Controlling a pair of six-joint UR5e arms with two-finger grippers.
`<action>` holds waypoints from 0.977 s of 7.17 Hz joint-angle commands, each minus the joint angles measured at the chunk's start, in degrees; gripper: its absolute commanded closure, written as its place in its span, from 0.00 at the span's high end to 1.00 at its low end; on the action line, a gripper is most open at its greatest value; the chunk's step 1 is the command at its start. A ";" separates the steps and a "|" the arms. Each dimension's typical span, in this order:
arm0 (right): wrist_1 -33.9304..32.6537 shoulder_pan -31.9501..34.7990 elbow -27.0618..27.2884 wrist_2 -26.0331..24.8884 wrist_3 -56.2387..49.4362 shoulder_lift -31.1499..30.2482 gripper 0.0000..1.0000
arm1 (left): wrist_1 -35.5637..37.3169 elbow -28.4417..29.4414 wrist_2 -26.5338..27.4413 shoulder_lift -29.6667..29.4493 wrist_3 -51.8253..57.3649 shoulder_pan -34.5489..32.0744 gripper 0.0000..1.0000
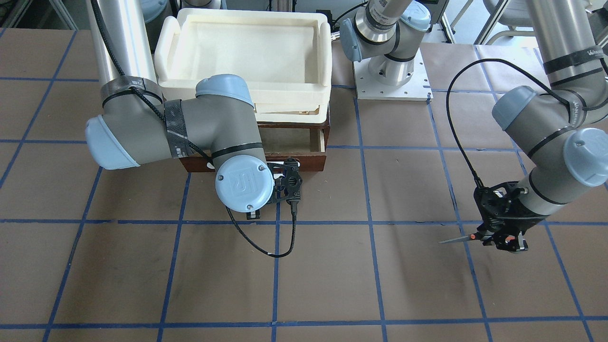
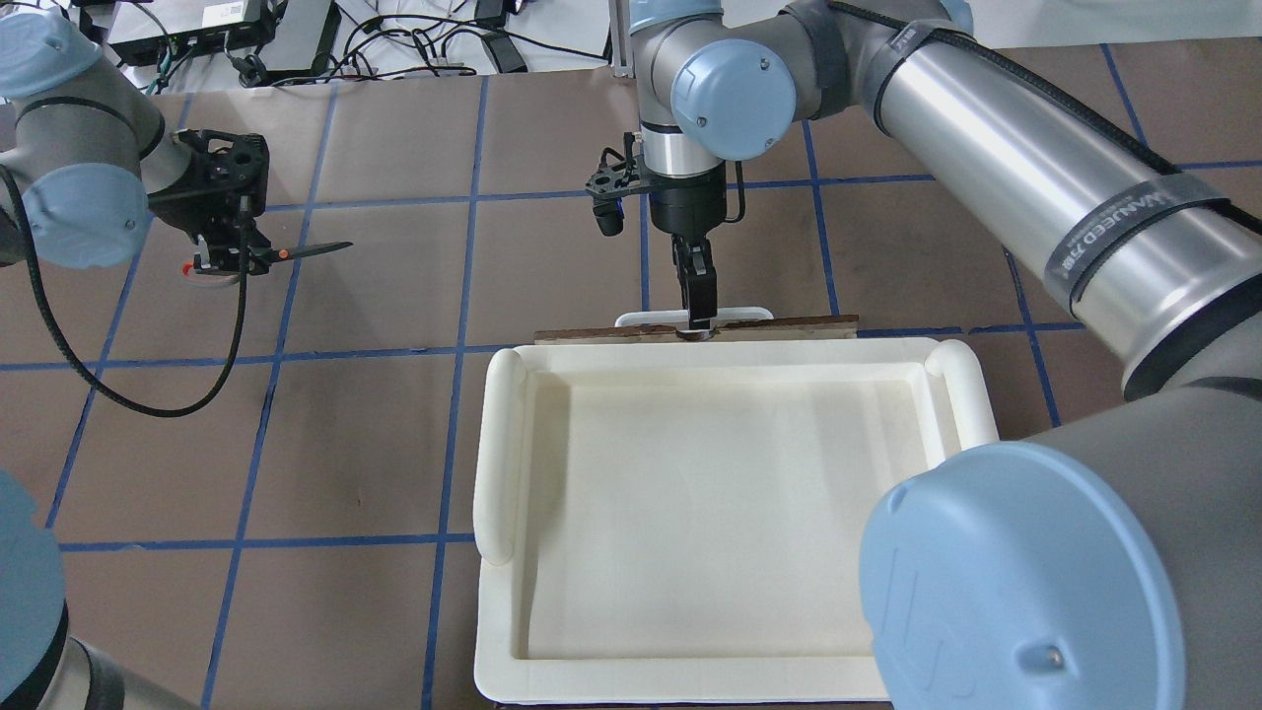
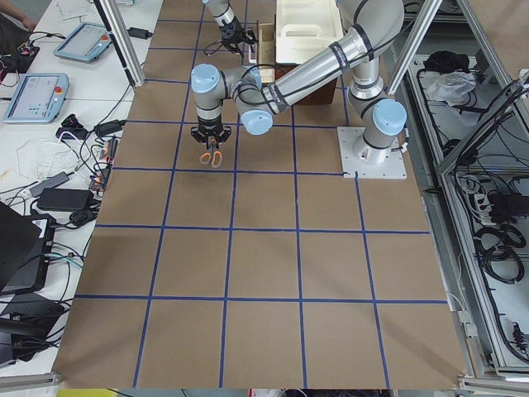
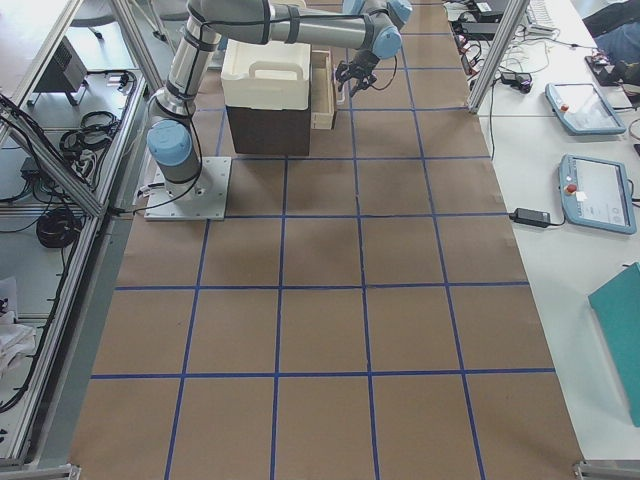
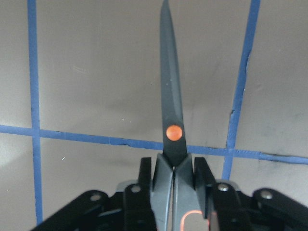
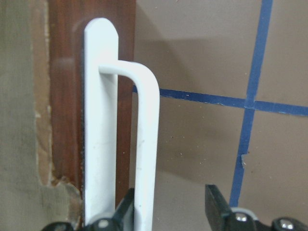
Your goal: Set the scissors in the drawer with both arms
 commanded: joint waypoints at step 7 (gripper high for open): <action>-8.36 -1.56 -5.50 -0.65 -1.87 4.62 0.54 | -11.12 5.88 -3.61 3.96 -16.67 -4.82 0.00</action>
